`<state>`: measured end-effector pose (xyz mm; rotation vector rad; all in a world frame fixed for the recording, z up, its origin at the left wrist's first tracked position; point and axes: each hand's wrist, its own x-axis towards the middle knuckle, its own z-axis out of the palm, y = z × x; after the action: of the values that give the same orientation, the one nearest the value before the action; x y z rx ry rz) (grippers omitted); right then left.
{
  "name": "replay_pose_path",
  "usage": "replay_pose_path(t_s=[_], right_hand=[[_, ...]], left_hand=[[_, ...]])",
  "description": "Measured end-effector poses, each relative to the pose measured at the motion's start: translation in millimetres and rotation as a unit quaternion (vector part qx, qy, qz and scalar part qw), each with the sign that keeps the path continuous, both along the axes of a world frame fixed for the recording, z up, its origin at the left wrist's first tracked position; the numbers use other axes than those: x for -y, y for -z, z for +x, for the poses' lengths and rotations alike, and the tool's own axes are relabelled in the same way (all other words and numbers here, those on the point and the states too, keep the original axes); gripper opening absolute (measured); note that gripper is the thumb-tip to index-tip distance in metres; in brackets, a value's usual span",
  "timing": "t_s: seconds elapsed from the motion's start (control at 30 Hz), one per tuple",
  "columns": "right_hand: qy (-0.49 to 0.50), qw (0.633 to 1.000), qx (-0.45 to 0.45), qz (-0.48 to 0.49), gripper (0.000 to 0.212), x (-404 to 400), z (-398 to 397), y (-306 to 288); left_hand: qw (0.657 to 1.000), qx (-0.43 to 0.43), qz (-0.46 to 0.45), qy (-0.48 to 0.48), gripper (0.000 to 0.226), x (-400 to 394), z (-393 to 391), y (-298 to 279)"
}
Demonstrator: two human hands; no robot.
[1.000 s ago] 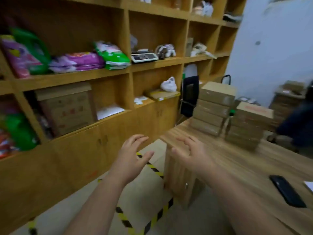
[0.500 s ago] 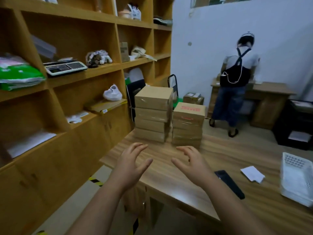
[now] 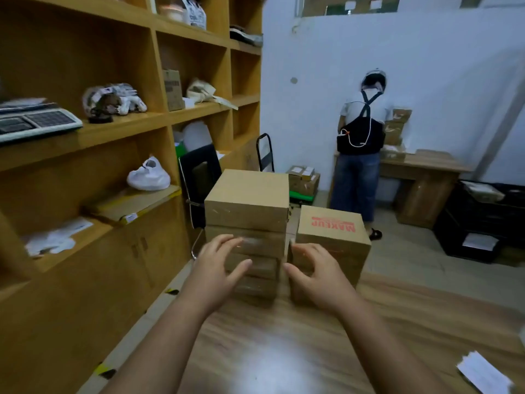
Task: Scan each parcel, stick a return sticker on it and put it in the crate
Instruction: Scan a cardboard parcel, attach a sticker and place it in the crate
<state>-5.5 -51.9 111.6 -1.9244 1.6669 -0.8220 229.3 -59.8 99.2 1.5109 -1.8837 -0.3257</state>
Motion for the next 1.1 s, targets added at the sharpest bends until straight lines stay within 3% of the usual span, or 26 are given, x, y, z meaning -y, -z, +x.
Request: replay_pose_path(t_s=[0.3,0.57,0.7,1.1], right_hand=[[0.121,0.992,-0.027,-0.022,0.060,133,22,-12],[0.129,0.989,-0.060,0.045,0.066,211,29,-1],[0.121,0.990,-0.061,0.041,0.058,222,30,6],[0.121,0.985,0.092,-0.081,0.057,164,0,6]], left_hand=[[0.997,0.043,-0.015,-0.066,0.055,156,32,-14],[0.982,0.070,0.113,-0.132,0.071,225,51,-2],[0.987,-0.028,0.130,-0.089,0.069,239,51,3],[0.982,-0.163,-0.002,-0.096,0.075,175,31,-6]])
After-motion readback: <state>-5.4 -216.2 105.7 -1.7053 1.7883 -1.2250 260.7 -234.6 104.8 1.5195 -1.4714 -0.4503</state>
